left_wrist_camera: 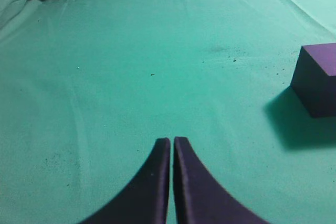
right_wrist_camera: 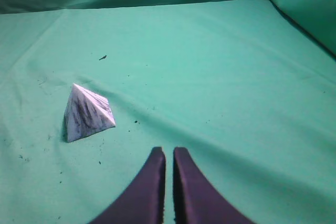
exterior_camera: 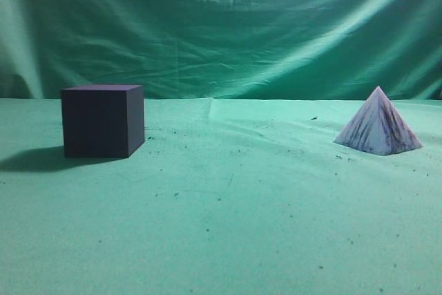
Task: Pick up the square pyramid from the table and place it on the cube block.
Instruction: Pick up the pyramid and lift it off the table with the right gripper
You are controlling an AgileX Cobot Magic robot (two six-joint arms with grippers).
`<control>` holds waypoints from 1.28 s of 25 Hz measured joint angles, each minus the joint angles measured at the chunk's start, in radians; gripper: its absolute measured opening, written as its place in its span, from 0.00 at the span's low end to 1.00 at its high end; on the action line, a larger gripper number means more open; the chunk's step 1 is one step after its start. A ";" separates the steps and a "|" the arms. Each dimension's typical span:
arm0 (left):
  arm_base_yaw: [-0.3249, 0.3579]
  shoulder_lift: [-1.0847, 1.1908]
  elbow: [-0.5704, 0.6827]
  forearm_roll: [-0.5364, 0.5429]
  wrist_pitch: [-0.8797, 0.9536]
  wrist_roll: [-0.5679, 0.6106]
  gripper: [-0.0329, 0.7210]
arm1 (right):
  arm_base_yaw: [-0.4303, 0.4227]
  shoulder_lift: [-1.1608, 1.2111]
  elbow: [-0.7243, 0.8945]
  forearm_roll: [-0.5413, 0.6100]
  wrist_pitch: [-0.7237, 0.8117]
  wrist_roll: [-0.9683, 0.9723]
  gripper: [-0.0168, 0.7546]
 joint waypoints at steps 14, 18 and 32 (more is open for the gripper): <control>0.000 0.000 0.000 0.000 0.000 0.000 0.04 | 0.000 0.000 0.000 -0.002 0.000 -0.003 0.11; 0.000 0.000 0.000 0.000 0.000 0.000 0.04 | 0.000 0.000 0.000 -0.002 0.000 -0.005 0.11; 0.000 0.000 0.000 0.000 0.000 0.000 0.04 | 0.000 0.020 -0.147 0.196 -0.316 -0.086 0.11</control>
